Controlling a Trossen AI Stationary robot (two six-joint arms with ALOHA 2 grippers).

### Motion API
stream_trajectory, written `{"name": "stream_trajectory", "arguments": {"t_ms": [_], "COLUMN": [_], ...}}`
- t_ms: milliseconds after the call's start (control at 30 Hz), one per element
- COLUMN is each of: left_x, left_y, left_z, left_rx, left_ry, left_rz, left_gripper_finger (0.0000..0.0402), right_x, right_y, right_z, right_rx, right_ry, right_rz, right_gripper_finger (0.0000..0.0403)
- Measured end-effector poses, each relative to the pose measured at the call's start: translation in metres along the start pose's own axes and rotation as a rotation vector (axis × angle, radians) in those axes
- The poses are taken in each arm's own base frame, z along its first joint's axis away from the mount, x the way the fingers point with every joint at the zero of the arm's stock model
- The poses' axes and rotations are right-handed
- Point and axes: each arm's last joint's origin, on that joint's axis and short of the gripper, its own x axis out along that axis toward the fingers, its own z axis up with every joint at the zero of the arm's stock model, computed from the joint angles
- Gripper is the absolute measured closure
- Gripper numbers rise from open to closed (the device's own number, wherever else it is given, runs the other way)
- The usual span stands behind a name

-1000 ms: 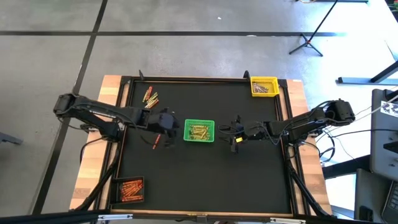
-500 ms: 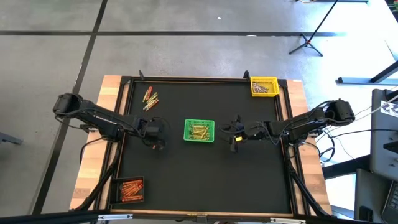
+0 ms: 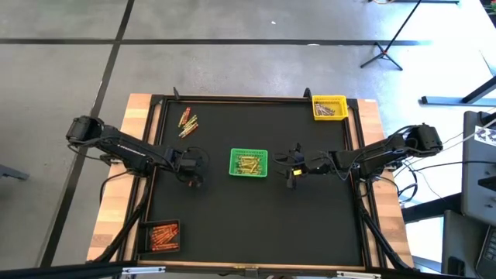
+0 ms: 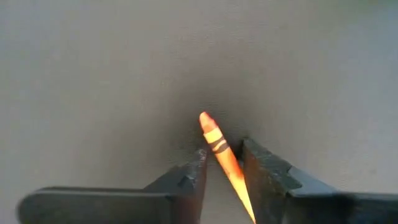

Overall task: Sort crayons
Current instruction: Put the orange crayon into the green bin

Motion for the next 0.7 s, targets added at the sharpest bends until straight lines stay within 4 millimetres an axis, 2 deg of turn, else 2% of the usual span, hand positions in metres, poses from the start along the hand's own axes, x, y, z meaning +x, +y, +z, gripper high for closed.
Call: {"name": "stream_trajectory", "arguments": {"t_ms": [200, 400, 467, 700], "left_x": [0.001, -0.009, -0.02, -0.066], "left_y": [-0.001, -0.006, -0.012, -0.043], "left_z": [0.0, 0.006, 0.013, 0.049], "left_rx": [0.064, 0.125, 0.158, 0.363], "left_ry": [-0.001, -0.013, -0.038, -0.305], "left_rz": [-0.008, -0.029, -0.07, -0.179], "left_gripper_finger": [0.0387, 0.0393, 0.0396, 0.0397], "right_x": [0.0, 0.0, 0.0, 0.0], "right_y": [0.0, 0.0, 0.0, 0.0], "right_z": [0.0, -0.001, -0.001, -0.001], "right_rx": [0.0, -0.001, -0.001, -0.001], "right_ry": [0.003, 0.005, 0.006, 0.006], "right_rz": [0.0, -0.001, -0.001, -0.002], "right_gripper_finger": [0.0212, 0.0212, 0.0212, 0.0212]}}
